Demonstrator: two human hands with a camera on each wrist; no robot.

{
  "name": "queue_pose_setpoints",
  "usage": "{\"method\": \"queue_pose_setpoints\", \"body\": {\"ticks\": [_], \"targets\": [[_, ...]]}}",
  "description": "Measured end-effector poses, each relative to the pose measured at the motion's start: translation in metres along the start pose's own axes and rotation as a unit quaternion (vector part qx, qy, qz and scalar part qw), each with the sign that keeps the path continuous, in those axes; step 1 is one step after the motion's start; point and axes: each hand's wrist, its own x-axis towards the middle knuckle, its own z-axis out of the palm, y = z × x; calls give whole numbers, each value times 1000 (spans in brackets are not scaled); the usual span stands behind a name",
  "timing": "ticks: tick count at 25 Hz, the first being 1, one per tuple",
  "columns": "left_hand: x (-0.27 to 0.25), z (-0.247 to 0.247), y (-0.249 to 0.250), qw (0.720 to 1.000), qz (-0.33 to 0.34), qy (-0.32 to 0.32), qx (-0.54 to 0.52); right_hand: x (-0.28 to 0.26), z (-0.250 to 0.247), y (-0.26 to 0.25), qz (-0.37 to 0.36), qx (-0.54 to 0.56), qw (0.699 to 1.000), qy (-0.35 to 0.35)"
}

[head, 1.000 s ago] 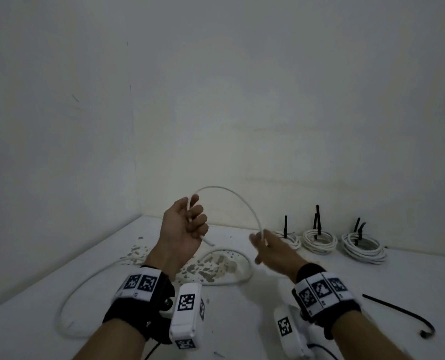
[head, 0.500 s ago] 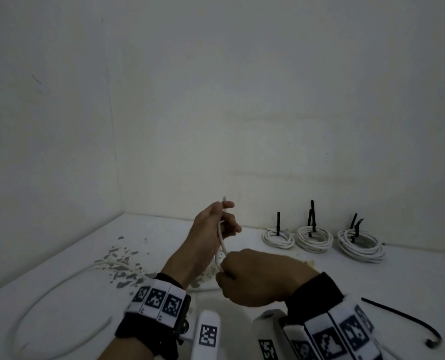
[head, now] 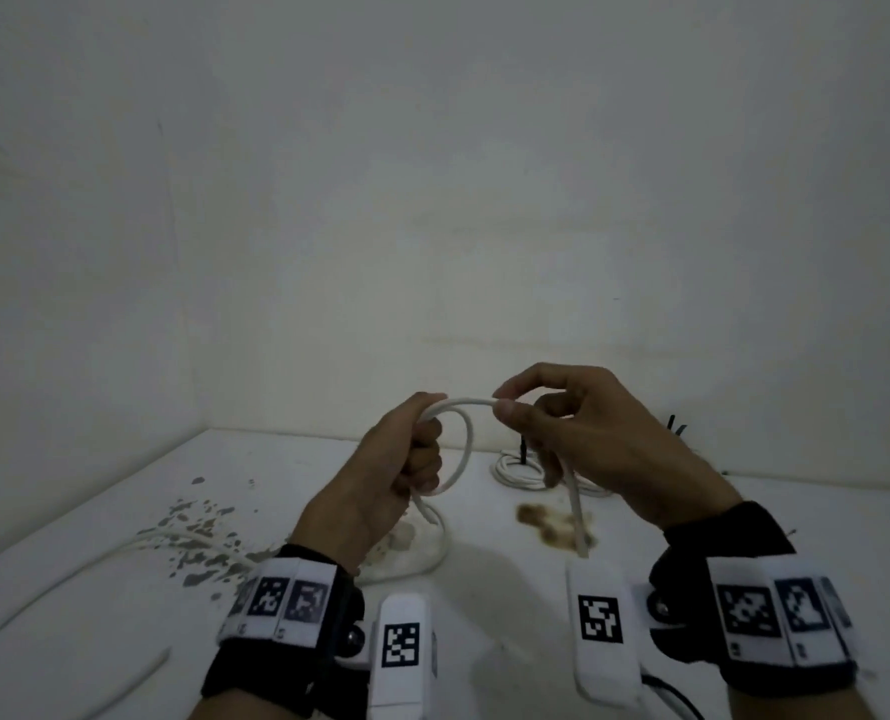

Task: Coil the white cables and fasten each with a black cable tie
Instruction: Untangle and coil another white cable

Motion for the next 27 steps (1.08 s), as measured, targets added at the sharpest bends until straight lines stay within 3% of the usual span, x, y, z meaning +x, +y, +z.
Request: {"method": "queue_pose_setpoints", "body": {"ticks": [2, 5, 8, 10, 13, 16, 20, 22, 24, 25, 27], "targets": [[-3, 3, 1, 998, -25, 8, -55, -1, -4, 0, -3, 8, 999, -42], [-7, 9, 3, 990, -39, -2, -136, 3, 1, 6, 11, 12, 1000, 4], [-7, 15, 7, 982, -40, -41, -178, 3, 9, 13, 54, 105, 993, -21], [-6, 19, 9, 981, -44, -58, -181, 2, 11, 15, 32, 127, 991, -6], [-6, 27, 10, 976, -40, -81, -196, 9, 21, 18, -49, -35, 990, 125], [-7, 36, 12, 976, -34, -126, -176, 14, 33, 22, -114, -177, 933, 292], [-7, 36, 16, 985, -12, -130, -108, 13, 25, 26, -35, -173, 902, 394], [-3, 31, 18, 990, -11, -117, -84, 15, 24, 27, -9, -96, 935, 342], [0, 22, 17, 993, -30, -96, -68, 14, 26, 25, 52, 78, 977, 194], [1, 17, 16, 994, -41, -82, -64, 13, 25, 24, 90, 147, 977, 129], [3, 7, 14, 996, -52, -51, -53, 10, 25, 18, 137, 236, 958, 89]]}}
